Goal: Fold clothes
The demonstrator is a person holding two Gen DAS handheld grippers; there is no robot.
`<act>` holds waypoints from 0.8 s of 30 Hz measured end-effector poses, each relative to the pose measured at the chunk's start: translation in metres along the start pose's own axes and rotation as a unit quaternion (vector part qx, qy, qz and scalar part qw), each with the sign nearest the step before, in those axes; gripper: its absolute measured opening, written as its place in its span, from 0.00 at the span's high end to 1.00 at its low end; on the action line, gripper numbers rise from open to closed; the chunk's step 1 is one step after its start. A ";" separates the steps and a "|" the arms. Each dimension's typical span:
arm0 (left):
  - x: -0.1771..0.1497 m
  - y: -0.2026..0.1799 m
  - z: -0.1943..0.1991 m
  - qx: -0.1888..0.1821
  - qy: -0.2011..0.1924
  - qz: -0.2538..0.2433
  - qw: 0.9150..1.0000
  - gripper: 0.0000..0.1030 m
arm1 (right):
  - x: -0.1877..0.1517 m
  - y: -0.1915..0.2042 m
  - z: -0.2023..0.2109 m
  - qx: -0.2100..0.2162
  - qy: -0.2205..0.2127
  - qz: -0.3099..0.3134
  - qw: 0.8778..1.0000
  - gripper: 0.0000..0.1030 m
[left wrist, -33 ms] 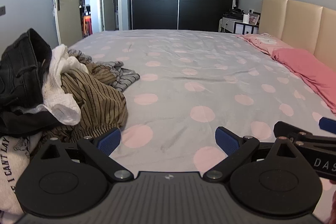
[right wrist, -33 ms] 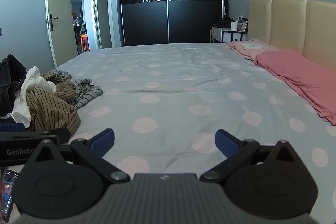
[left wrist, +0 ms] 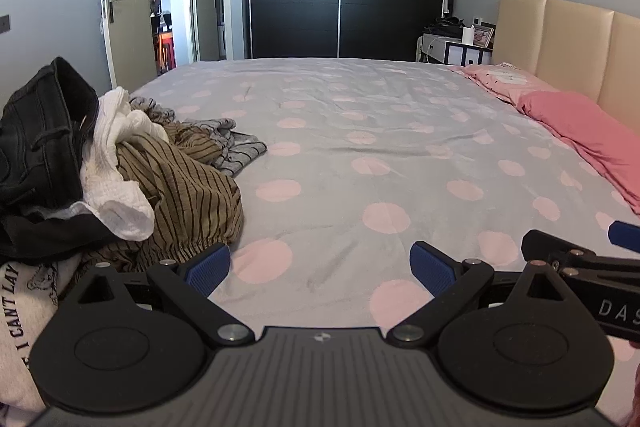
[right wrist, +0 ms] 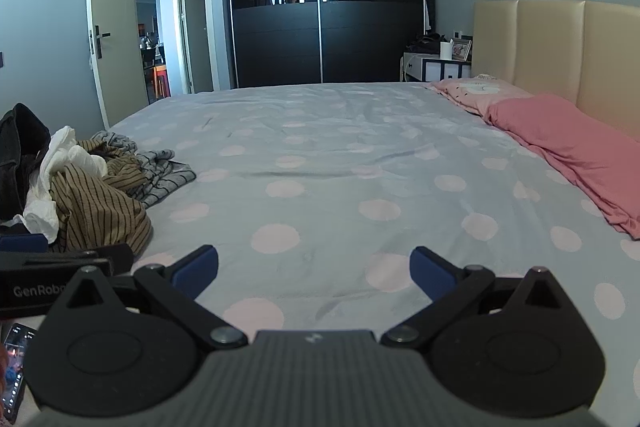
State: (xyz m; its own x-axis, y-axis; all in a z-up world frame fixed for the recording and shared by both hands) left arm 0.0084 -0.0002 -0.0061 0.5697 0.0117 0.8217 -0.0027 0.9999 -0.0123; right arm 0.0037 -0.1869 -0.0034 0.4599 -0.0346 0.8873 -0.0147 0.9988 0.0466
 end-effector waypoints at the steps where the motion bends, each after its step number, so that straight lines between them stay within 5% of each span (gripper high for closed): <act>1: 0.000 0.000 0.000 0.001 0.001 0.000 1.000 0.05 | 0.000 -0.001 0.001 0.000 0.000 -0.001 1.000 0.00; 24: -0.002 -0.003 -0.002 0.013 0.009 -0.009 1.000 0.05 | -0.003 -0.001 0.000 -0.002 0.008 -0.002 1.000 0.00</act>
State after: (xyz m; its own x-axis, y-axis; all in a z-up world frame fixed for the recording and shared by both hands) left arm 0.0086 -0.0031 -0.0091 0.5850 -0.0054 0.8110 -0.0146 0.9997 0.0171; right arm 0.0026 -0.1876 -0.0067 0.4745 -0.0376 0.8795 -0.0101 0.9988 0.0481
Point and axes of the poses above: each gripper's, at about its wrist camera, not at the fingertips, and z roughly against the way its jaws point, y to its left, x to its top, the point moved 1 cm from there along -z, roughly the way its jaws point
